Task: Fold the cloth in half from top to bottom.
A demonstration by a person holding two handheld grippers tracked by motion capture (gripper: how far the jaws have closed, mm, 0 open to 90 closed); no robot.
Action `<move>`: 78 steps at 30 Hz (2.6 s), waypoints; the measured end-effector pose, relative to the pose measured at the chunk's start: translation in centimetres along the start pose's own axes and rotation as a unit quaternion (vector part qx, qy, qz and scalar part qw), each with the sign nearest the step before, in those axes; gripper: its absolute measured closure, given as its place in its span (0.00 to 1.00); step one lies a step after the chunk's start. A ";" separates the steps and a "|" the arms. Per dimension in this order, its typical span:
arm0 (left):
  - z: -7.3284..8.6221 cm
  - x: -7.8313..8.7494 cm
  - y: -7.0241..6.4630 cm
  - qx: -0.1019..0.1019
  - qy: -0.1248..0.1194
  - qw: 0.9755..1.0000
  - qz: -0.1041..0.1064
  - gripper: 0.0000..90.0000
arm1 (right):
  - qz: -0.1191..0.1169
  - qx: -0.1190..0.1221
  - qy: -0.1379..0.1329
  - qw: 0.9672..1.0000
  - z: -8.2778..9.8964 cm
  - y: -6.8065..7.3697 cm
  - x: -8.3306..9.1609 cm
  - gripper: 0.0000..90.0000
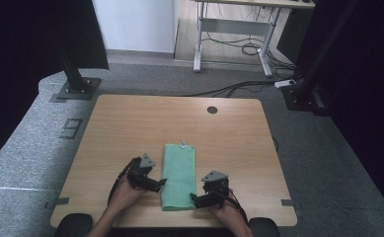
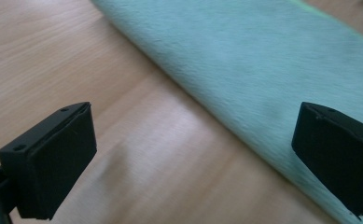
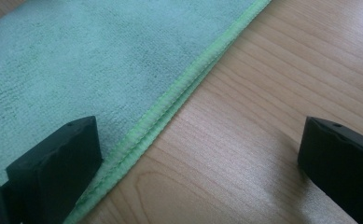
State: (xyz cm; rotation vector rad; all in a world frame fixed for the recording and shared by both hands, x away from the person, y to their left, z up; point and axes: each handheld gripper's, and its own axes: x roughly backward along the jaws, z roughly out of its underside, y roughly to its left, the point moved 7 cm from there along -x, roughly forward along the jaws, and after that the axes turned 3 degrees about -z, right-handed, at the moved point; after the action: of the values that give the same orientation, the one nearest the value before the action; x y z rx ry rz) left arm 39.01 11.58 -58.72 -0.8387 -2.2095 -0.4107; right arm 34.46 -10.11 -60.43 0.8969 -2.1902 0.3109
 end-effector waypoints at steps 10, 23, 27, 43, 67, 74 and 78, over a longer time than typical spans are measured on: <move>0.5 -1.5 0.7 0.013 0.008 1.000 -0.011 0.00 | -0.007 0.006 -0.003 1.000 0.0 0.0 -0.1 0.00; 0.6 -1.5 0.7 0.021 0.016 1.000 -0.008 0.00 | -0.039 0.008 0.020 0.999 -1.0 -0.4 -0.2 0.06; 0.5 -1.5 0.7 0.021 0.016 1.000 -0.008 0.00 | -0.036 0.010 0.023 0.999 -1.8 -1.2 -0.5 0.08; 0.6 -1.5 0.7 0.021 0.016 1.000 -0.008 0.00 | -0.035 0.004 -0.006 0.999 -7.1 -4.2 -2.3 0.23; 0.6 -1.5 0.8 0.021 0.016 1.000 -0.008 0.00 | -0.018 0.010 0.018 1.000 -12.4 -7.9 -6.3 0.72; 0.6 -1.5 0.7 0.021 0.016 1.000 -0.008 0.00 | -0.015 0.023 0.038 0.999 -11.8 -8.3 -8.2 0.58; 0.6 -1.5 0.7 0.021 0.016 1.000 -0.008 0.00 | -0.022 0.012 0.034 0.999 -11.5 -8.4 -8.7 0.54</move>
State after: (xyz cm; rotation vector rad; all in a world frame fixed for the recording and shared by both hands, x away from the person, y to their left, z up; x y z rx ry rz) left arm 40.03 11.73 -60.19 -0.7874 -2.1892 -0.3807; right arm 50.67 -6.46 -58.97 0.9327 -2.1048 0.3422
